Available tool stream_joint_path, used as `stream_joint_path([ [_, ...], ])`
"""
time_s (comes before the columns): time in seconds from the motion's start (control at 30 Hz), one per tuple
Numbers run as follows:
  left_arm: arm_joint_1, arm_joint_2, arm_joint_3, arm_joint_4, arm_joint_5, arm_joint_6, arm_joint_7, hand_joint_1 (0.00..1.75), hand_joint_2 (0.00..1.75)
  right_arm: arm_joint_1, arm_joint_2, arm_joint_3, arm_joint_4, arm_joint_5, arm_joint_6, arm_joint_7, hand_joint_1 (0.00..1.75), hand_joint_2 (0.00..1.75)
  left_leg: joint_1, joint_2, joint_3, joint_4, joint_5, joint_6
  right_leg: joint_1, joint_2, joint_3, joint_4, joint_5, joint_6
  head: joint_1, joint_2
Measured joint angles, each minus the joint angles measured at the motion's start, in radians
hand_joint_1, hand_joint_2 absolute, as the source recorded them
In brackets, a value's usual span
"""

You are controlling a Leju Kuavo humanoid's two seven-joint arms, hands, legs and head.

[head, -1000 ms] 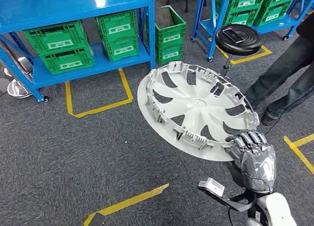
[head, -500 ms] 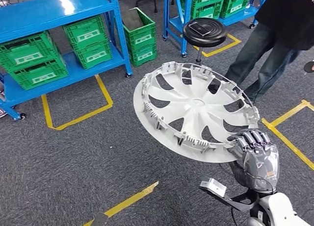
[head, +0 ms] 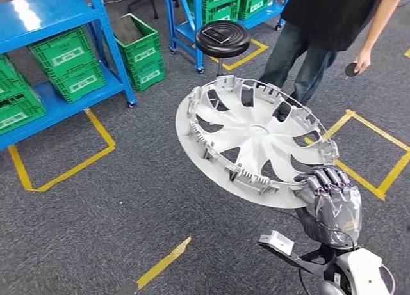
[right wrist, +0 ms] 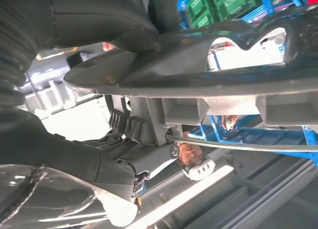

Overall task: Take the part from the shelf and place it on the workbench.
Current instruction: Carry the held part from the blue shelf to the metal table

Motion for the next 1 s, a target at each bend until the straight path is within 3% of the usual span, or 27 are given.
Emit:
stream_joint_path([
  [0.07, 0.001, 0.000, 0.003, 0.000, -0.002, -0.001, 0.000, 0.00, 1.75, -0.006, -0.001, 0.000, 0.000, -0.003, 0.003, 0.000, 1.75, 1.75, 0.001, 0.029, 0.001, -0.008, 0.006, 0.004, 0.002, -0.067, -0.045, 0.092, -0.056, 0.006, 0.006, 0.000],
  [0.1, 0.002, 0.000, 0.004, 0.000, -0.002, -0.002, 0.000, 0.00, 1.75, -0.010, -0.001, 0.001, 0.000, -0.004, 0.005, 0.000, 1.75, 1.75, -0.001, 0.043, 0.000, -0.007, 0.006, 0.005, 0.001, -0.088, -0.074, 0.160, -0.088, 0.009, 0.008, 0.000],
  [0.17, 0.006, 0.001, 0.007, 0.000, -0.002, -0.003, 0.000, 0.00, 1.75, -0.013, -0.001, 0.003, 0.001, -0.007, 0.009, -0.001, 1.75, 1.75, -0.002, 0.073, -0.002, -0.007, 0.006, 0.005, 0.000, -0.102, -0.110, 0.250, -0.115, 0.013, 0.008, 0.000],
  [0.2, 0.005, 0.002, 0.007, 0.000, -0.002, -0.004, 0.000, 0.00, 1.75, -0.013, -0.001, 0.003, 0.002, -0.008, 0.011, -0.001, 1.75, 1.75, -0.002, 0.087, -0.002, -0.007, 0.005, 0.004, -0.001, -0.106, -0.102, 0.243, -0.102, 0.014, 0.009, 0.000],
  [0.23, 0.004, 0.002, 0.008, 0.000, -0.002, -0.004, 0.000, 0.00, 1.75, -0.014, -0.001, 0.003, 0.002, -0.008, 0.013, -0.002, 1.75, 1.75, -0.002, 0.098, -0.001, -0.007, 0.004, 0.002, -0.001, -0.113, -0.074, 0.198, -0.075, 0.014, 0.009, 0.000],
  [0.3, 0.001, 0.002, 0.011, 0.000, -0.002, -0.004, 0.000, 0.00, 1.75, -0.018, -0.001, 0.004, 0.003, -0.008, 0.014, -0.002, 1.75, 1.75, -0.007, 0.118, 0.002, -0.005, 0.000, -0.004, 0.003, -0.151, 0.007, 0.064, -0.026, 0.010, 0.010, 0.000],
  [0.37, 0.000, 0.002, 0.013, 0.000, -0.002, -0.004, 0.000, 0.00, 1.75, -0.026, -0.001, 0.005, 0.002, -0.009, 0.014, -0.002, 1.75, 1.75, -0.015, 0.136, 0.002, 0.000, -0.004, -0.013, 0.009, -0.180, 0.051, -0.012, -0.015, -0.003, 0.009, 0.000],
  [0.43, 0.000, 0.002, 0.014, -0.001, -0.002, -0.005, 0.000, 0.00, 1.75, -0.029, -0.001, 0.006, 0.002, -0.010, 0.015, -0.002, 1.75, 1.75, -0.018, 0.157, 0.002, 0.004, -0.006, -0.021, 0.010, -0.165, 0.049, -0.019, -0.019, -0.019, 0.008, 0.000],
  [0.53, -0.003, 0.002, 0.015, -0.002, -0.003, -0.007, 0.000, 0.00, 1.75, -0.028, -0.001, 0.007, 0.002, -0.013, 0.016, -0.002, 1.75, 1.75, -0.014, 0.139, 0.001, 0.017, -0.026, -0.034, 0.006, -0.140, 0.046, -0.021, -0.013, -0.033, 0.006, 0.000],
  [0.57, -0.004, 0.002, 0.015, -0.002, -0.003, -0.007, 0.000, 0.00, 1.75, -0.028, -0.001, 0.007, 0.002, -0.013, 0.016, -0.002, 1.75, 1.75, -0.012, 0.127, -0.001, 0.021, -0.032, -0.036, 0.005, -0.137, 0.046, -0.022, -0.012, -0.034, 0.006, 0.000],
  [0.8, -0.004, 0.002, 0.015, -0.002, -0.004, -0.008, 0.000, 0.00, 1.75, -0.029, -0.001, 0.007, 0.002, -0.013, 0.016, -0.002, 1.75, 1.75, -0.012, 0.117, -0.003, 0.028, -0.038, -0.036, 0.005, -0.135, 0.046, -0.021, -0.012, -0.035, 0.005, 0.000],
  [0.87, -0.004, 0.002, 0.015, -0.002, -0.004, -0.008, 0.000, 0.00, 1.75, -0.030, -0.001, 0.008, 0.002, -0.014, 0.017, -0.002, 1.75, 1.75, -0.011, 0.100, -0.009, 0.045, -0.049, -0.037, 0.004, -0.132, 0.046, -0.021, -0.011, -0.037, 0.004, 0.000],
  [0.93, -0.004, 0.002, 0.015, -0.002, -0.006, -0.008, 0.000, 0.00, 1.75, -0.032, -0.001, 0.010, 0.003, -0.015, 0.020, -0.002, 1.75, 1.75, -0.010, 0.073, -0.046, 0.130, -0.095, -0.038, 0.005, -0.119, 0.044, -0.021, -0.010, -0.042, 0.002, 0.000],
  [0.97, -0.002, 0.002, 0.017, -0.002, -0.008, -0.008, 0.000, 0.00, 1.75, -0.033, -0.001, 0.010, 0.003, -0.019, 0.024, -0.001, 1.75, 1.75, -0.009, 0.061, -0.073, 0.190, -0.113, -0.037, 0.007, -0.101, 0.042, -0.021, -0.009, -0.044, 0.001, 0.000],
  [1.0, 0.000, 0.002, 0.021, -0.002, -0.011, -0.009, -0.001, 0.00, 1.75, -0.035, -0.001, 0.012, 0.003, -0.024, 0.030, 0.000, 1.75, 1.75, -0.009, 0.028, -0.072, 0.183, -0.099, -0.027, 0.010, -0.069, 0.040, -0.019, -0.007, -0.045, 0.002, 0.000],
])
